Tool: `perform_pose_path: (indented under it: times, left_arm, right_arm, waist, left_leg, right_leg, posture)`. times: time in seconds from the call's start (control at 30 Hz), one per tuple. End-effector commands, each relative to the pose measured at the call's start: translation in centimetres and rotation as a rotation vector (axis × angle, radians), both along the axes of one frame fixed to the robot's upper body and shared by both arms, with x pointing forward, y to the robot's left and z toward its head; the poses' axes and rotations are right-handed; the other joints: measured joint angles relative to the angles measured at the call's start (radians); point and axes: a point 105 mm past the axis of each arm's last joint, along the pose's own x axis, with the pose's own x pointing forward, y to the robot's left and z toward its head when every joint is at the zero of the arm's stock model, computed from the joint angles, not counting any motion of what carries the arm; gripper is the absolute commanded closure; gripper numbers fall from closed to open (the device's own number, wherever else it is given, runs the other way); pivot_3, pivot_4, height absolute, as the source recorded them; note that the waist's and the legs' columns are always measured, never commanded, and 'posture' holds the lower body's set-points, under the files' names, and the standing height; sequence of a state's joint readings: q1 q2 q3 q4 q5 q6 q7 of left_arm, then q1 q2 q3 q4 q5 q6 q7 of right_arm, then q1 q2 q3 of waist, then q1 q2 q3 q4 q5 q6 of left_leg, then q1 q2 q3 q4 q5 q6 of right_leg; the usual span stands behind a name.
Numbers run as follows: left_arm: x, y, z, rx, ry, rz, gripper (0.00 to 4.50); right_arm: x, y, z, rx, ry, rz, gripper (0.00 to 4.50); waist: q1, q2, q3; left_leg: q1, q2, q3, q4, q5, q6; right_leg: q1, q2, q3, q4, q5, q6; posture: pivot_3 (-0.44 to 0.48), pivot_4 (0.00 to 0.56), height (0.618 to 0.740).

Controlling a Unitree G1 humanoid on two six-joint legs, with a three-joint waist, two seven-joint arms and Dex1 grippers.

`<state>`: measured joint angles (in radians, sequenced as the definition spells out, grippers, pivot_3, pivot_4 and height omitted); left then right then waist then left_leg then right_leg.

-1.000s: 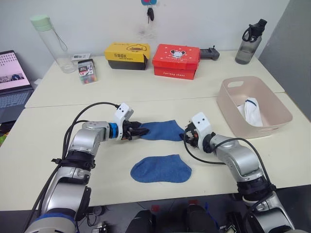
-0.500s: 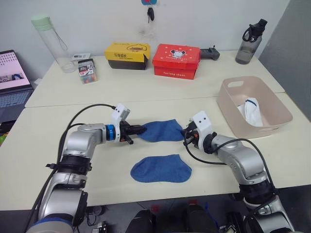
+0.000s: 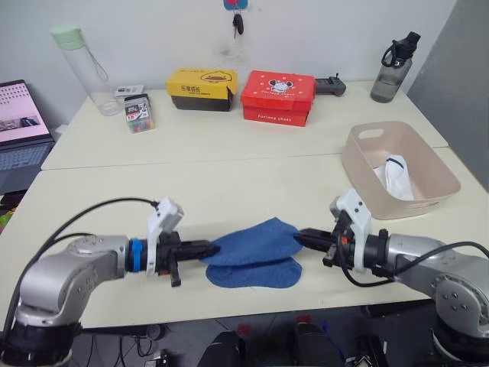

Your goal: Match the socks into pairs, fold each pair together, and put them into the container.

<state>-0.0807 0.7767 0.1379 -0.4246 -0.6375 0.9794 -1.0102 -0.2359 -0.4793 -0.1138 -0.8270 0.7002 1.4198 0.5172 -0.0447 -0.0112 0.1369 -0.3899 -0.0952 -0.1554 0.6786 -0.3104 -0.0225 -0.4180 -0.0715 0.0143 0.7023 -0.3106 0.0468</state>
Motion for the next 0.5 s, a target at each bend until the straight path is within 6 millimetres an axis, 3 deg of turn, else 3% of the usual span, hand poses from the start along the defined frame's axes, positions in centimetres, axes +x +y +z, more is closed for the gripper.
perform_pose_path:
  times: [0.03, 0.3, 0.5]
  left_arm:
    - [0.2, 0.0, -1.1, 0.074, -0.103, 0.008, 4.48]
    - [0.1, -0.6, -3.4, 0.09, -0.11, 0.002, 4.48]
    - [-0.1, -1.4, -1.4, 0.056, -0.149, -0.092, 4.48]
  right_arm:
    - [-0.6, 0.4, -0.8, -0.082, -0.073, 0.014, 4.5]
    - [-1.3, 0.7, -4.1, -0.138, -0.047, 0.014, 4.5]
    - [-2.1, 0.8, -2.3, -0.051, -0.087, 0.03, 4.5]
  waist:
    - [0.011, 0.0, 0.0]
    - [0.019, 0.0, 0.0]
    - [0.019, 0.0, 0.0]
  left_leg:
    - [0.001, 0.0, 0.0, 0.0, 0.0, 0.0]
    - [0.009, 0.0, -0.001, -0.001, 0.0, 0.0]
    - [0.009, 0.0, -0.001, -0.001, 0.0, 0.0]
  right_leg:
    - [0.001, 0.0, 0.0, -0.001, 0.0, 0.0]
    - [0.012, 0.0, -0.001, -0.006, 0.0, 0.0]
    - [0.012, 0.0, -0.002, -0.007, 0.0, 0.0]
  posture:
    - [0.0, 0.15, 0.726]
    - [0.0, 0.15, 0.726]
    - [0.0, 0.15, 0.726]
